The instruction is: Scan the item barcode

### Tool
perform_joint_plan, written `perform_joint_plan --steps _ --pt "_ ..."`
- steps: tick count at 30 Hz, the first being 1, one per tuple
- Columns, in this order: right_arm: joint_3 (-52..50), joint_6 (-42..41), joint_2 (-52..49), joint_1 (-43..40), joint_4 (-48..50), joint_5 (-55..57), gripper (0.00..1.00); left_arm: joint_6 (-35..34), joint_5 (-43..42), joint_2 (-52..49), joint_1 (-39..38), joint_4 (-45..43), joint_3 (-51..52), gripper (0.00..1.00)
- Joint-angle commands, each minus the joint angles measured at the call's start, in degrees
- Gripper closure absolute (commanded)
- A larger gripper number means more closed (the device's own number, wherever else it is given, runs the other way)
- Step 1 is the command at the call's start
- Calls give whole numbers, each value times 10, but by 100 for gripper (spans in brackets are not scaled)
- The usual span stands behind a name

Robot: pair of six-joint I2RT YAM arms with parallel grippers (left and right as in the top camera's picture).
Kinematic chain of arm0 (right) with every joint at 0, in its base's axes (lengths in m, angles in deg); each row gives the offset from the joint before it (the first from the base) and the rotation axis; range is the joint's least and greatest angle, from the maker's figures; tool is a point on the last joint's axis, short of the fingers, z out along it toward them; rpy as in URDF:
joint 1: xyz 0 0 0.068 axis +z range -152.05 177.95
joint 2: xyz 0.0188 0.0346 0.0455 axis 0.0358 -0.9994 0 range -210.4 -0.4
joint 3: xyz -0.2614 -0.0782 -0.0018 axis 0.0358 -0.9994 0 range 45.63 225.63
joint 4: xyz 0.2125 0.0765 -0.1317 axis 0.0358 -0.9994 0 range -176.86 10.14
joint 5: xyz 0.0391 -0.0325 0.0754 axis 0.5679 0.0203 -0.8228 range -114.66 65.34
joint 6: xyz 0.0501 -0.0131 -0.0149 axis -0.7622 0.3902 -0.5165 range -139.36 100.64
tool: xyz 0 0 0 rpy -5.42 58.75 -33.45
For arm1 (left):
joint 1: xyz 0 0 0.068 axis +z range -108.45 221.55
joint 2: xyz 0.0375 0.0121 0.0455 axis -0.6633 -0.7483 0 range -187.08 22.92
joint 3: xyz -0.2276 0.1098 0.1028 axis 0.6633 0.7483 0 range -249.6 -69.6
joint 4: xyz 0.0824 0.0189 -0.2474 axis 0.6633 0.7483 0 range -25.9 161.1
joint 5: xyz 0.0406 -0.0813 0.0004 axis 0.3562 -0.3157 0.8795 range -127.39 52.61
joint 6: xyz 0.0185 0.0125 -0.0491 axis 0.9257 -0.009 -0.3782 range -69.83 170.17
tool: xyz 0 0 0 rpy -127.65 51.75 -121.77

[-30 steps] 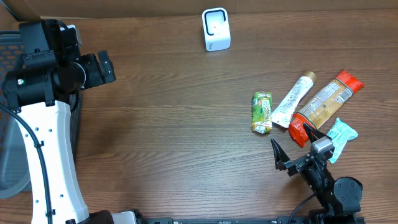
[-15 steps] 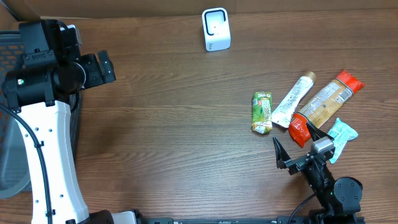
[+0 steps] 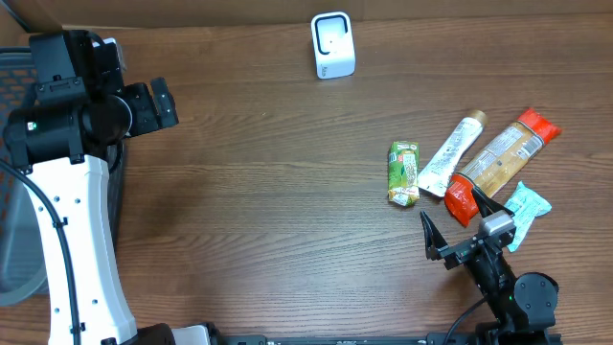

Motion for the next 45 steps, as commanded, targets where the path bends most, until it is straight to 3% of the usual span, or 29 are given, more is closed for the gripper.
perform_joint_plan --steps 1,8,14,18,24,30,36,45 --pt "-6 3 7 3 5 5 0 6 2 -1 2 0 -14 0" --pt "-6 3 7 3 5 5 0 7 2 61 -1 1 7 1" --pt "-6 3 7 3 5 5 0 7 14 203 -10 -37 140 0" --pt "-6 3 7 3 5 5 0 32 2 332 -10 -148 279 0" --pt "-6 3 7 3 5 5 0 123 -76 532 -10 -387 513 0" --pt "-6 3 7 3 5 5 0 146 -85 696 -33 -594 741 0" --pt "-6 3 7 3 5 5 0 146 -85 788 -61 -680 870 0" --pt "-6 3 7 3 5 5 0 200 -72 821 -74 -726 967 0"
